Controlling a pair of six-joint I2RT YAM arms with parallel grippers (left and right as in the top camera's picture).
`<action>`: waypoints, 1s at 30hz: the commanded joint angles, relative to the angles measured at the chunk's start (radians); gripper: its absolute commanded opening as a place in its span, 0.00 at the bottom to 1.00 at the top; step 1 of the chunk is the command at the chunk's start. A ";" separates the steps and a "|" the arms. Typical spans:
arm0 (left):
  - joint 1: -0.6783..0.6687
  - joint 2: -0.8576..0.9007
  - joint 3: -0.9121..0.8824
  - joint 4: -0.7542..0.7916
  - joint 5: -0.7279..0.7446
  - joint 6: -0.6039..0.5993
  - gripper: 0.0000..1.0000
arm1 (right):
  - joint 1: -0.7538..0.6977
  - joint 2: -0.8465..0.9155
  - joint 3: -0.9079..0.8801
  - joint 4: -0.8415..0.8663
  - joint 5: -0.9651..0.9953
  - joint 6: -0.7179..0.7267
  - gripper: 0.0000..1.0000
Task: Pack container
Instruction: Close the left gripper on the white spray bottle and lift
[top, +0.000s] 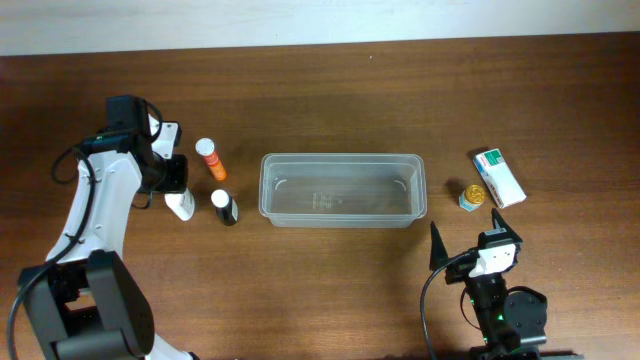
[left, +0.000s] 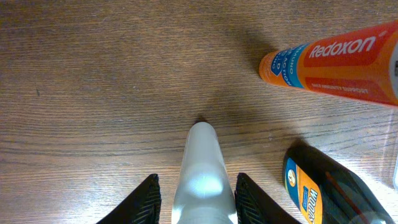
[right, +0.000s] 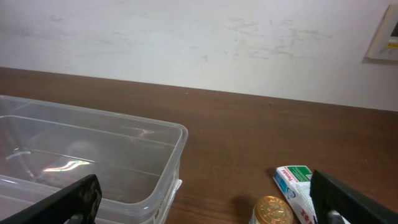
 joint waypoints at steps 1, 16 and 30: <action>0.001 0.008 -0.011 0.007 0.001 0.006 0.37 | -0.008 -0.008 -0.005 -0.005 0.005 -0.003 0.98; 0.001 0.008 -0.011 -0.001 0.000 0.006 0.59 | -0.008 -0.008 -0.005 -0.005 0.005 -0.003 0.98; 0.001 0.008 -0.011 -0.076 0.000 0.002 0.57 | -0.008 -0.008 -0.005 -0.005 0.005 -0.003 0.98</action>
